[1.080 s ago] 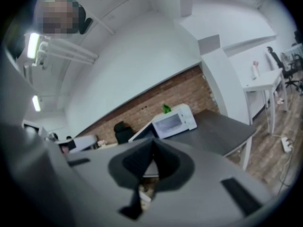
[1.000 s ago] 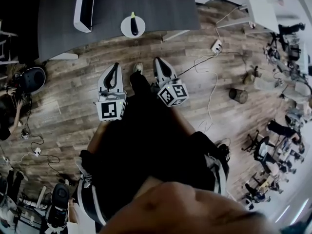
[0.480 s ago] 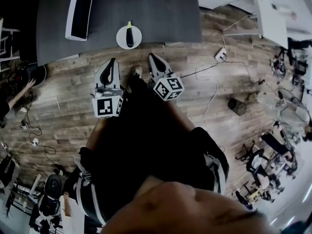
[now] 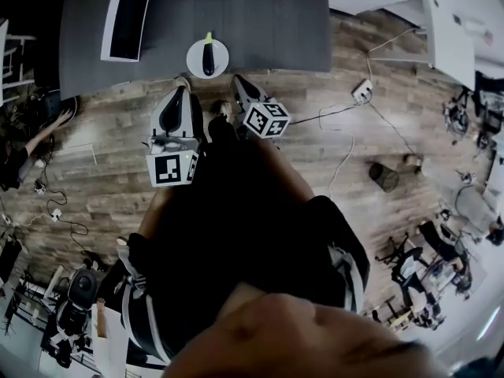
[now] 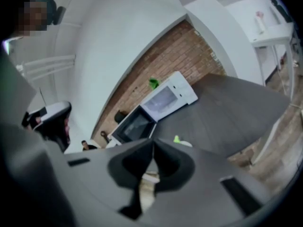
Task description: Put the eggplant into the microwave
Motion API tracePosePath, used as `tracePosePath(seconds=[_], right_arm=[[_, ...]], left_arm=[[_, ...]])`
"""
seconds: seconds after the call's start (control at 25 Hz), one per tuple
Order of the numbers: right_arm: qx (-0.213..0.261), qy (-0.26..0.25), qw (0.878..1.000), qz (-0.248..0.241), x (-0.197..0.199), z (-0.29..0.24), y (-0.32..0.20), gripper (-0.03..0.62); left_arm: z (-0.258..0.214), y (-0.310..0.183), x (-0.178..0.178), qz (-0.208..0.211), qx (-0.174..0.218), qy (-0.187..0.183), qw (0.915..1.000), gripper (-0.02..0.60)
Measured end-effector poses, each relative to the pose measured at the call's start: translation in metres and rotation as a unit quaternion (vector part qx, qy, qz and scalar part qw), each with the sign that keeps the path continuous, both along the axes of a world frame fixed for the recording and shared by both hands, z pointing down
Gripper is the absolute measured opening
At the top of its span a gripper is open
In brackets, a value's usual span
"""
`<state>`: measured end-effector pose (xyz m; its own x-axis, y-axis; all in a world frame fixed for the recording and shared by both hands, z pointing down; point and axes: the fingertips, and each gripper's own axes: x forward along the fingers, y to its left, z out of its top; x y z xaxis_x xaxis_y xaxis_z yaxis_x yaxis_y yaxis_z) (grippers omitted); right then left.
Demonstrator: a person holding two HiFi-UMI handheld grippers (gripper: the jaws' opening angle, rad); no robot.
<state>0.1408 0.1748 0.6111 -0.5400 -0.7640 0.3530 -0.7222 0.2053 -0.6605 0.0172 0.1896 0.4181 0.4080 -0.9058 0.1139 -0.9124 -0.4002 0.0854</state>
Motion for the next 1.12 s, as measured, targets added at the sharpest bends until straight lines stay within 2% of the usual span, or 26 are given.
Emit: tracePosePath(seconds=[0.24,0.48,0.68,0.88,1.12], right_arm=[[-0.07,-0.01,0.998,-0.004,-0.005,0.057,-0.008,0.035],[-0.138,-0.051,0.989,0.009,-0.009,0.103,-0.012,0.038],[-0.188,-0.078,0.979,0.018,-0.014,0.134,-0.017,0.112],[-0.238,-0.11,0.964,0.038,-0.015,0.162,-0.027,0.126],[-0.307,-0.144,0.94,0.05,-0.021,0.191,-0.025,0.147]], left_arm=[[0.002,-0.014,0.005,0.011,0.006,-0.003,0.9999,0.037],[0.001,-0.028,0.008,0.017,0.009,0.007,0.9998,0.037],[0.006,-0.04,0.003,0.025,-0.001,0.008,0.9997,0.037],[0.008,-0.055,0.001,0.028,-0.001,0.011,0.9995,0.037],[0.015,-0.064,-0.004,0.028,-0.014,0.014,0.9994,0.037]])
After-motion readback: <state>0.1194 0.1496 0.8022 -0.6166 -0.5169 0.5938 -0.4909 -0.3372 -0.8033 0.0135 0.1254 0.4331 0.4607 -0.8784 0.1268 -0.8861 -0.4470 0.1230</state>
